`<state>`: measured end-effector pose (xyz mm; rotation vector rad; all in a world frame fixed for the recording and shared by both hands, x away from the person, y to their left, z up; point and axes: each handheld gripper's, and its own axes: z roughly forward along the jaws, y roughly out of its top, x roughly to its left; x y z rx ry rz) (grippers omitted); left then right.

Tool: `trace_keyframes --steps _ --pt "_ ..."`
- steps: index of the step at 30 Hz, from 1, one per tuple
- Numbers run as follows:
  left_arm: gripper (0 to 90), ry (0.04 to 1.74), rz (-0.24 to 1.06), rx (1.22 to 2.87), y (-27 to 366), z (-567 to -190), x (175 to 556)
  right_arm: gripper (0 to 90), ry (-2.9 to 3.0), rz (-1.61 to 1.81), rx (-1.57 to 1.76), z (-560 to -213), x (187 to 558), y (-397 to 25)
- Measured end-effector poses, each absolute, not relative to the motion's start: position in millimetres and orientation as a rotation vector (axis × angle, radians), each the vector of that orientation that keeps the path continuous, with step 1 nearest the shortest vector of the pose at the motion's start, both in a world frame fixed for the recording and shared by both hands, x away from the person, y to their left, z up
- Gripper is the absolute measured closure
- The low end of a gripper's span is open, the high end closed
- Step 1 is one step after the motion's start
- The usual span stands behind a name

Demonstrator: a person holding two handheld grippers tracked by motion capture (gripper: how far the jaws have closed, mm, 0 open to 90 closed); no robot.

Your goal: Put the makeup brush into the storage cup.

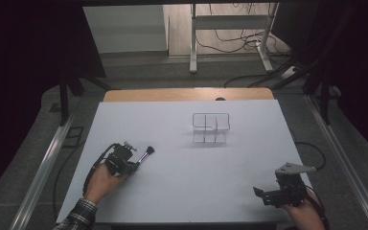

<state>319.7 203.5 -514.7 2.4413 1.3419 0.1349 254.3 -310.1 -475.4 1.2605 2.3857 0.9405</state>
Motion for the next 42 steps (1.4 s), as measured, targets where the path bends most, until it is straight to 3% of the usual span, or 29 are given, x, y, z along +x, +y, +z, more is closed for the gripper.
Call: trace_keyframes --steps 22,42 --pt "79.3 1.201 0.228 2.255 209 -492 300 0.0 2.383 0.950 1.249 -475 254 -310" --pt "79.3 1.112 0.235 2.136 202 -477 278 0.0 2.360 0.978 1.232 -471 253 -309"
